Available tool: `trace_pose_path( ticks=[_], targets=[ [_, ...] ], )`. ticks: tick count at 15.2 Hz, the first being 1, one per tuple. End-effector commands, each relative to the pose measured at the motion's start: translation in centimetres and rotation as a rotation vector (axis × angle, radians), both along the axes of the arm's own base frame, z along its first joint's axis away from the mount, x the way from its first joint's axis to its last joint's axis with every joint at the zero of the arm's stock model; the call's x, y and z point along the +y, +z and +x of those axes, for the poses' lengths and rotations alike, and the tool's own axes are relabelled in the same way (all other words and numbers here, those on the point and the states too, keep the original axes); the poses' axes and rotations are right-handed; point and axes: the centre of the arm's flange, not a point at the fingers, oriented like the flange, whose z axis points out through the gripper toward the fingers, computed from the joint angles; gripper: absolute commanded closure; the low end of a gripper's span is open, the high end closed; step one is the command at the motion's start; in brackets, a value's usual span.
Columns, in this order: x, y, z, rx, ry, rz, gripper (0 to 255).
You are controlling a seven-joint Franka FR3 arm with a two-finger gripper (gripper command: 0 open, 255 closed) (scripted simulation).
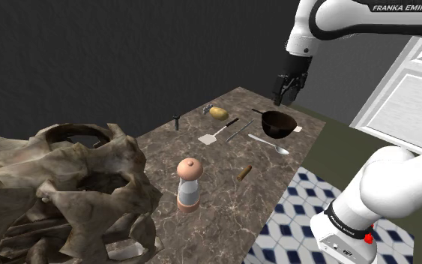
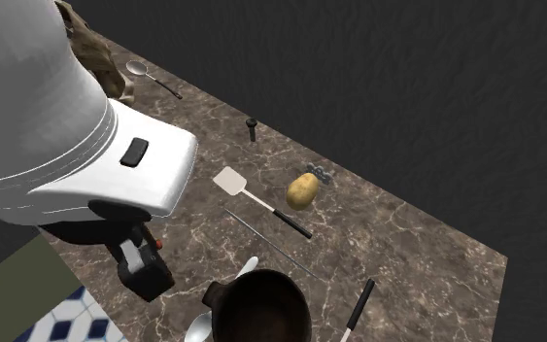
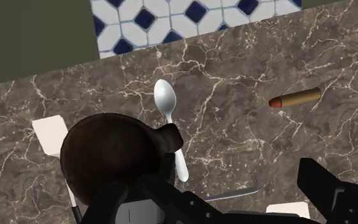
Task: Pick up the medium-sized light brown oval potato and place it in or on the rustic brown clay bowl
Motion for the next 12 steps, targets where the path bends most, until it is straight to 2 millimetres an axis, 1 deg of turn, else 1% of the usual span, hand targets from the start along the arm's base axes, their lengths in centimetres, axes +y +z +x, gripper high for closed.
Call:
trace_pose_path(
  ticks=[1, 12],
  targets=[
    [-0.3, -1.3, 2.4, 0.0, 0.005, 0.001, 0],
    [-1.9, -8.5, 15.0, 0.007, 0.029, 0.007, 0]
  ],
)
